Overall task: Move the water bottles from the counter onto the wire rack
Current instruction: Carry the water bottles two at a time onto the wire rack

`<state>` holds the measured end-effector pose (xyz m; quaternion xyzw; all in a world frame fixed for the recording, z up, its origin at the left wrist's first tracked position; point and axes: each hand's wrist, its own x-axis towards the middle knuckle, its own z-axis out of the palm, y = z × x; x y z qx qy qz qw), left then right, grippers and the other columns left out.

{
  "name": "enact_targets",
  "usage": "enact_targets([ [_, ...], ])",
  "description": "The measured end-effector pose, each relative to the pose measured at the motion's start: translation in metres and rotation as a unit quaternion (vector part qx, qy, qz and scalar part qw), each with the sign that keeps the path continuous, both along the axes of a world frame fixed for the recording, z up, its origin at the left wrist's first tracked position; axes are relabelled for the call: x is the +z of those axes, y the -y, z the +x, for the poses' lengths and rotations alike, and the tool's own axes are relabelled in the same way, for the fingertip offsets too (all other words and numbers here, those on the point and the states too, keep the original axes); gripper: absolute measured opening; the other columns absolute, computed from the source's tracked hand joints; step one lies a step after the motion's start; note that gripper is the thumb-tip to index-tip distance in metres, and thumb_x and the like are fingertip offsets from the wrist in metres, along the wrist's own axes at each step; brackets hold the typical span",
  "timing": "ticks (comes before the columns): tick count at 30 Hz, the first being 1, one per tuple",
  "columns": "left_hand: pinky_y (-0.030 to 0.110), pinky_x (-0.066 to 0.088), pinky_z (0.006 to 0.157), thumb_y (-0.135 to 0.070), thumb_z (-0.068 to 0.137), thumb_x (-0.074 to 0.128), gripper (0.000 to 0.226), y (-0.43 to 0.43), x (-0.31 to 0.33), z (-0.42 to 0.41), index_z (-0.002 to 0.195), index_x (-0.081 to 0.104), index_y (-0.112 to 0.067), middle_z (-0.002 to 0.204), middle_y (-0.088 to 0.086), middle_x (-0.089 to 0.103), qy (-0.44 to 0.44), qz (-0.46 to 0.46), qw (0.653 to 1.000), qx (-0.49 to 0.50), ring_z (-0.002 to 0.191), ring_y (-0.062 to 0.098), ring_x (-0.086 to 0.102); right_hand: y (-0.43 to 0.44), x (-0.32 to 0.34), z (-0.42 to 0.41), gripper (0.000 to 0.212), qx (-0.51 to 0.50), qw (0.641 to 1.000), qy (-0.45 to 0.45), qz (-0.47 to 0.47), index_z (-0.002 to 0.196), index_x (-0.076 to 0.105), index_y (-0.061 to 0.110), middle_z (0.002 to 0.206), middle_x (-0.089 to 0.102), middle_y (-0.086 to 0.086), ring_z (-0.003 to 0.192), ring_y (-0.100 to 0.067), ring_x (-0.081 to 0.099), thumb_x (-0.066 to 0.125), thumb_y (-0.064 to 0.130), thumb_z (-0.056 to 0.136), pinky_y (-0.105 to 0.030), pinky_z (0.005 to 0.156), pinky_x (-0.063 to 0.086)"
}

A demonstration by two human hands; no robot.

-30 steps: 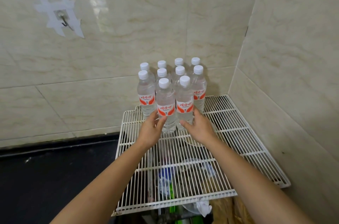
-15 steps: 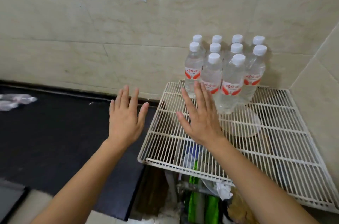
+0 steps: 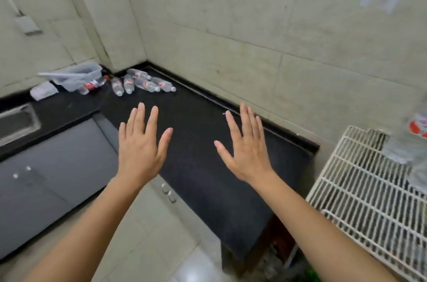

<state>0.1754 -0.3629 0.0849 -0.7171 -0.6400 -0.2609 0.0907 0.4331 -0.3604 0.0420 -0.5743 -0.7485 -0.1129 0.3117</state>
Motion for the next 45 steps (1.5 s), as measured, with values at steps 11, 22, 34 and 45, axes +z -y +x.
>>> enact_targets([
  [11, 0.059, 0.024, 0.118, -0.054, 0.101, 0.03, 0.069, -0.033, 0.013, -0.254, 0.154, 0.037, -0.009, 0.162, 0.021, 0.028, 0.0, 0.018, 0.995, 0.099, 0.15, 0.038, 0.025, -0.107, 0.011, -0.281, 0.076, 0.106, 0.994, 0.005, -0.027, 0.16, 0.02, 0.014, 0.168, 0.004, -0.023, 0.157, -0.034, 0.003, 0.046, 0.052, 0.099, -0.054, 0.125, 0.014],
  [22, 0.059, 0.026, 0.119, -0.056, 0.1, 0.03, 0.071, -0.157, -0.021, -0.365, 0.154, 0.036, -0.01, 0.162, 0.021, 0.029, -0.035, -0.009, 0.99, 0.136, 0.151, 0.036, 0.025, -0.253, -0.023, -0.41, 0.074, 0.155, 0.986, 0.009, -0.052, 0.159, 0.023, 0.016, 0.168, 0.005, -0.021, 0.157, -0.033, 0.002, 0.046, 0.052, 0.099, -0.053, 0.125, 0.013],
  [34, 0.064, 0.029, 0.115, -0.056, 0.098, 0.029, 0.072, -0.447, -0.028, -0.459, 0.152, 0.039, -0.009, 0.16, 0.021, 0.032, -0.08, -0.104, 0.983, 0.13, 0.15, 0.038, 0.027, -0.537, -0.033, -0.505, 0.072, 0.134, 0.983, -0.007, -0.128, 0.156, 0.028, 0.012, 0.166, 0.013, -0.021, 0.154, -0.037, 0.017, 0.054, 0.045, 0.098, -0.054, 0.121, 0.026],
  [45, 0.057, 0.017, 0.122, -0.054, 0.1, 0.038, 0.073, -0.622, -0.102, -0.548, 0.16, 0.022, -0.015, 0.167, 0.017, 0.013, -0.081, -0.248, 0.962, 0.077, 0.156, 0.033, 0.005, -0.678, -0.101, -0.555, 0.073, 0.075, 0.957, 0.037, -0.277, 0.158, 0.023, 0.014, 0.164, 0.021, -0.018, 0.151, -0.033, 0.024, 0.055, 0.042, 0.098, -0.044, 0.119, 0.029],
])
